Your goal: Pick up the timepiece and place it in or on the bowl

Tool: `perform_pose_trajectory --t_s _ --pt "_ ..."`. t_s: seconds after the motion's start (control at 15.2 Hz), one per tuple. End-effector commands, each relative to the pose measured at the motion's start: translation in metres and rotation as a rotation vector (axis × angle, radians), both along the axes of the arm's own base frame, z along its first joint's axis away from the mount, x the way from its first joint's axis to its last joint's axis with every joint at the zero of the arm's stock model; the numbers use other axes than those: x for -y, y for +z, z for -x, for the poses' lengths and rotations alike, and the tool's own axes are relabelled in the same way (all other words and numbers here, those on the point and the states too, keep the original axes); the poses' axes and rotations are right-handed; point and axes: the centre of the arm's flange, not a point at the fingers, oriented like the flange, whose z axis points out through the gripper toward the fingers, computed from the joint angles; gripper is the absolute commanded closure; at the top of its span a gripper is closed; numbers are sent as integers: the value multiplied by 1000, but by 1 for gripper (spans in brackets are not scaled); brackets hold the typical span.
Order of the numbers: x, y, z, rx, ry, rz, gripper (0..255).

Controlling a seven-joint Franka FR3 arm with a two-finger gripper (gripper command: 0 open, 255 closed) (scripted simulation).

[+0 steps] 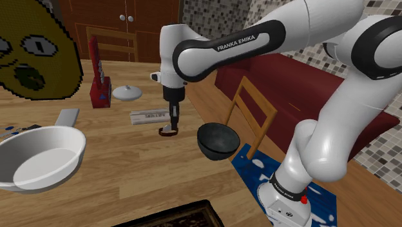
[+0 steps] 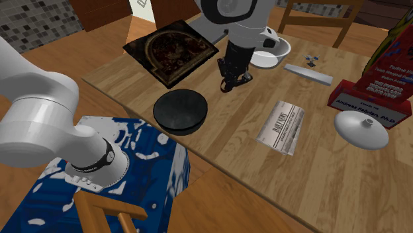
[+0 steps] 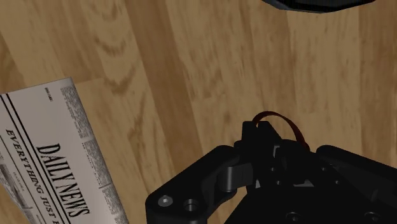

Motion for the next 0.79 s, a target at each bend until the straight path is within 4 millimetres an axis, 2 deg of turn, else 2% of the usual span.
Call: perform_pose_trajectory --t_s 0.0,0.73 --pt "1 10 1 0 0 0 255" --pt "1 68 1 0 0 0 255"
